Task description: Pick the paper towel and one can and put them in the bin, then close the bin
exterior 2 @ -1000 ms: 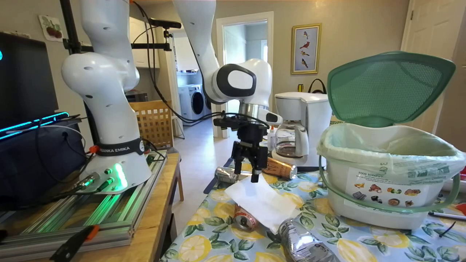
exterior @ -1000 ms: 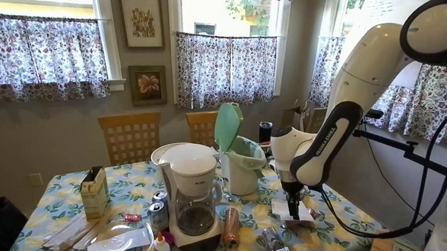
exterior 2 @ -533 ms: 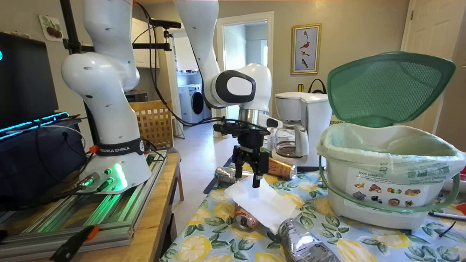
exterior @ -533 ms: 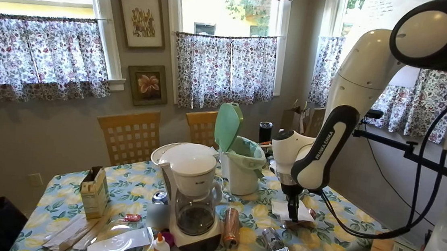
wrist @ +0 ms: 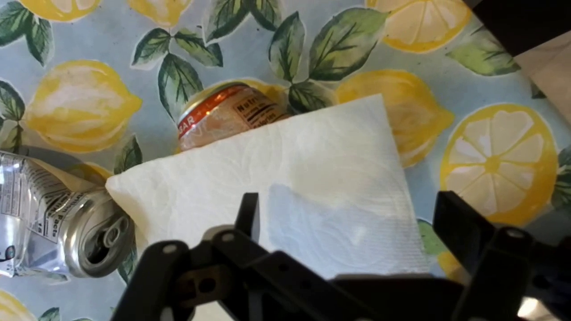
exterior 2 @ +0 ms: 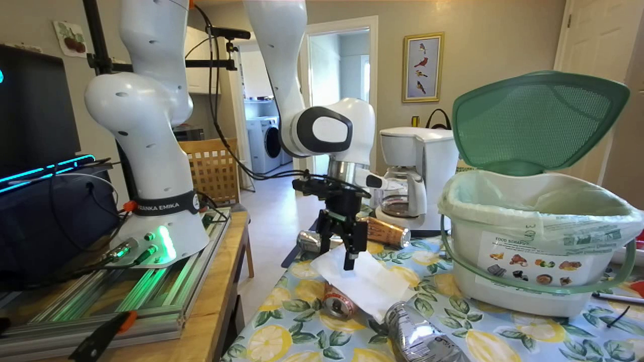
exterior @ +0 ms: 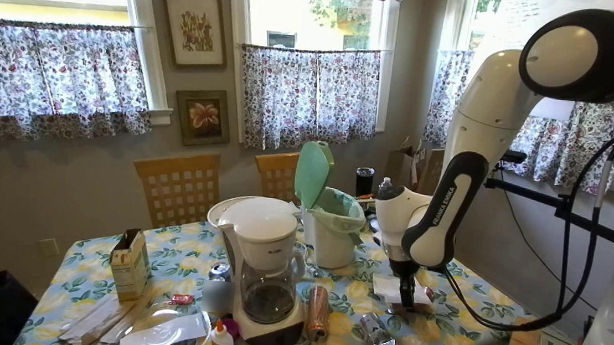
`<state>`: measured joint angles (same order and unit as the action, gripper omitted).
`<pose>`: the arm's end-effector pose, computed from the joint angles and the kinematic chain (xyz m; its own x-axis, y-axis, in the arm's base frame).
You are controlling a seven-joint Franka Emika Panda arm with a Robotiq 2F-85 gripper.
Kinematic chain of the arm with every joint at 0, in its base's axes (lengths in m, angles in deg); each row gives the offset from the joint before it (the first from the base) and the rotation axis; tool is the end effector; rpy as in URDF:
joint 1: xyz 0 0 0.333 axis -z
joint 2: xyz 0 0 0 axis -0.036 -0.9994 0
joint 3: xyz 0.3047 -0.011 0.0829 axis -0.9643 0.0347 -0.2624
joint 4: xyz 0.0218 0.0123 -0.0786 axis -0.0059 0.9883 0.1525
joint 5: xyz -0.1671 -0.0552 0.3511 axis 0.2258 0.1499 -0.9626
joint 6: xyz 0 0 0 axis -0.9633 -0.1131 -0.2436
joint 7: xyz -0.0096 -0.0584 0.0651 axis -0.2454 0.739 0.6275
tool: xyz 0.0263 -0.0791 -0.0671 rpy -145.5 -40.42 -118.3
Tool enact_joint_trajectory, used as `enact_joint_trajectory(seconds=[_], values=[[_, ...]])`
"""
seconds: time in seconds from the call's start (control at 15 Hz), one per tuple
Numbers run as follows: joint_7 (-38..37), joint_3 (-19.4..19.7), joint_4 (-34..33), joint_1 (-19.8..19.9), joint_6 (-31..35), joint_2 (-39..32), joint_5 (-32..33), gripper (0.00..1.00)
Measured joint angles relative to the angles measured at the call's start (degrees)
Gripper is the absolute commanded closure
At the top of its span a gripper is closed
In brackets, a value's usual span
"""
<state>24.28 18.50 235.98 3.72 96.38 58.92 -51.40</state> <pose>0.4006 -0.0990 0.1455 0.8986 0.3488 -0.2663 0.3939 -0.9086 0.1389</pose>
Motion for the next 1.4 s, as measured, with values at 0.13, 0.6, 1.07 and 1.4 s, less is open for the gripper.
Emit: enact_joint_trajectory(seconds=[0.13, 0.6, 1.07, 1.4], values=[[0.00, 0.43, -0.10, -0.19, 0.75, -0.53, 0.48, 0.00], [-0.41, 1.98, -1.02, -1.47, 2.83, -2.75, 2.92, 0.00], [-2.82, 3.35, -2.11, -3.01, 5.20, -4.95, 4.91, 0.00], [-4.11, 3.87, -2.43, -3.41, 7.31, -5.87, 4.91, 0.00]])
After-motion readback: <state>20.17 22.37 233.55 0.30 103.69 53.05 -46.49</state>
